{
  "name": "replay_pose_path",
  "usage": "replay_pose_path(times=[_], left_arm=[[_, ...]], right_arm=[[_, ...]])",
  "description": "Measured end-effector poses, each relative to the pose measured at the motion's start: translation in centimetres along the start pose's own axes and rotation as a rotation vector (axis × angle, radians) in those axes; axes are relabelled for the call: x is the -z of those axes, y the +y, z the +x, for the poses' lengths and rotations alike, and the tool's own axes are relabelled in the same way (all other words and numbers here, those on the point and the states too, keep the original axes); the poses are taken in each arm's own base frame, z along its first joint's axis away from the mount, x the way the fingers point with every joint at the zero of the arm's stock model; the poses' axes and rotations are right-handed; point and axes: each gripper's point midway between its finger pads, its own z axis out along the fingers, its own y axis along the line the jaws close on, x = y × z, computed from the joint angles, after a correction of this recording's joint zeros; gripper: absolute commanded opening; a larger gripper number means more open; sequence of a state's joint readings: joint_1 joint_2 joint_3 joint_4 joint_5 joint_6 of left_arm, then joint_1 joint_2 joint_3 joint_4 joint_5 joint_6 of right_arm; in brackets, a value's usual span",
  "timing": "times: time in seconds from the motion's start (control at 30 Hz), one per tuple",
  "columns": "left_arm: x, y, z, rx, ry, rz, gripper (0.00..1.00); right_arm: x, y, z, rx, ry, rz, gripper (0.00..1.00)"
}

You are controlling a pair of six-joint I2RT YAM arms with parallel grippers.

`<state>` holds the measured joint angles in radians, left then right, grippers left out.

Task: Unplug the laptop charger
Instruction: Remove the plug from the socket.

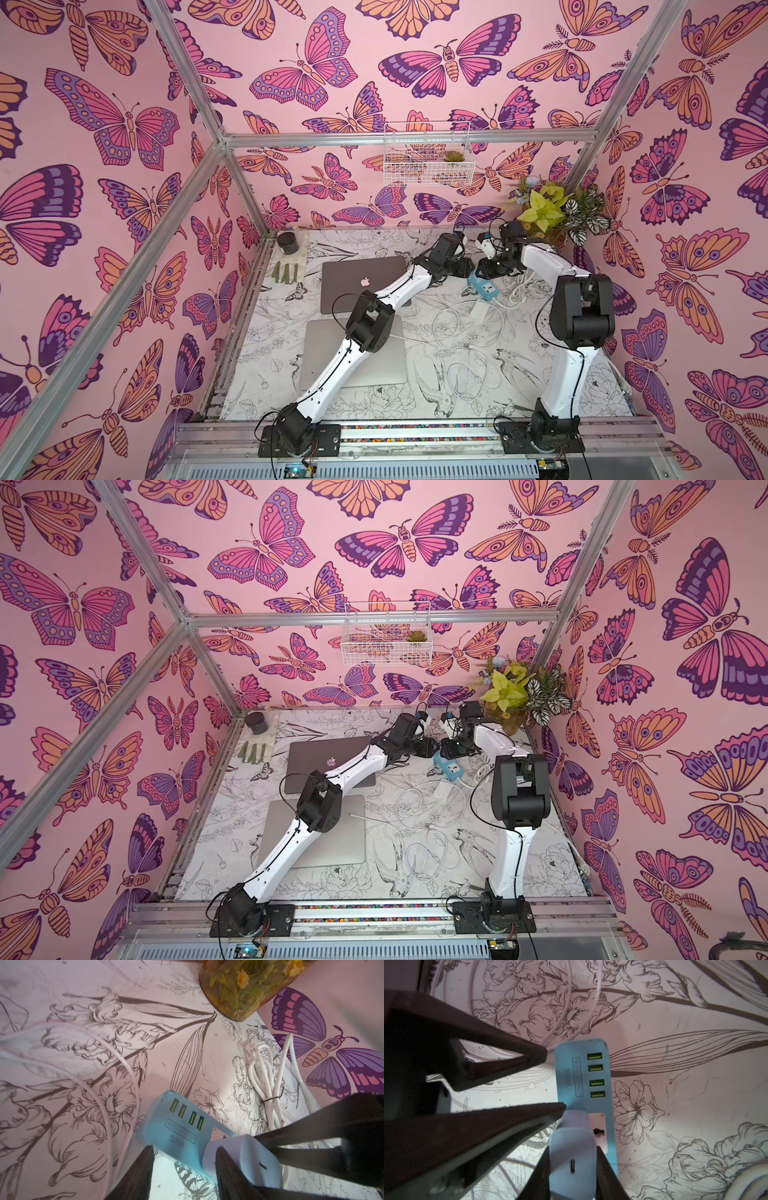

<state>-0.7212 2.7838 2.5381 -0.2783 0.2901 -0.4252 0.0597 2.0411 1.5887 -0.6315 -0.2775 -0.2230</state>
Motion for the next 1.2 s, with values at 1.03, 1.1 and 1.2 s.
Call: replay_pose_path(times=[1.03,1.1,1.2], left_arm=[[-3.8,-4.4,0.5,-0.008,-0.15,0.207,0.36],[-4.0,-4.4,0.1,-0.003,-0.182,0.226,0.41],[-3.9,-4.4,-0.4,0.007,-0.201,0.247,0.52]], right_arm=[[13.1,1.5,-3.6,-0.025,-0.299,0.188,0.09],[13.7,1.7,-3.5,-0.046,-0.329,0.187,0.08],[13.9,1.6,-3.2,-0.076,-0.351,0.199,0.07]])
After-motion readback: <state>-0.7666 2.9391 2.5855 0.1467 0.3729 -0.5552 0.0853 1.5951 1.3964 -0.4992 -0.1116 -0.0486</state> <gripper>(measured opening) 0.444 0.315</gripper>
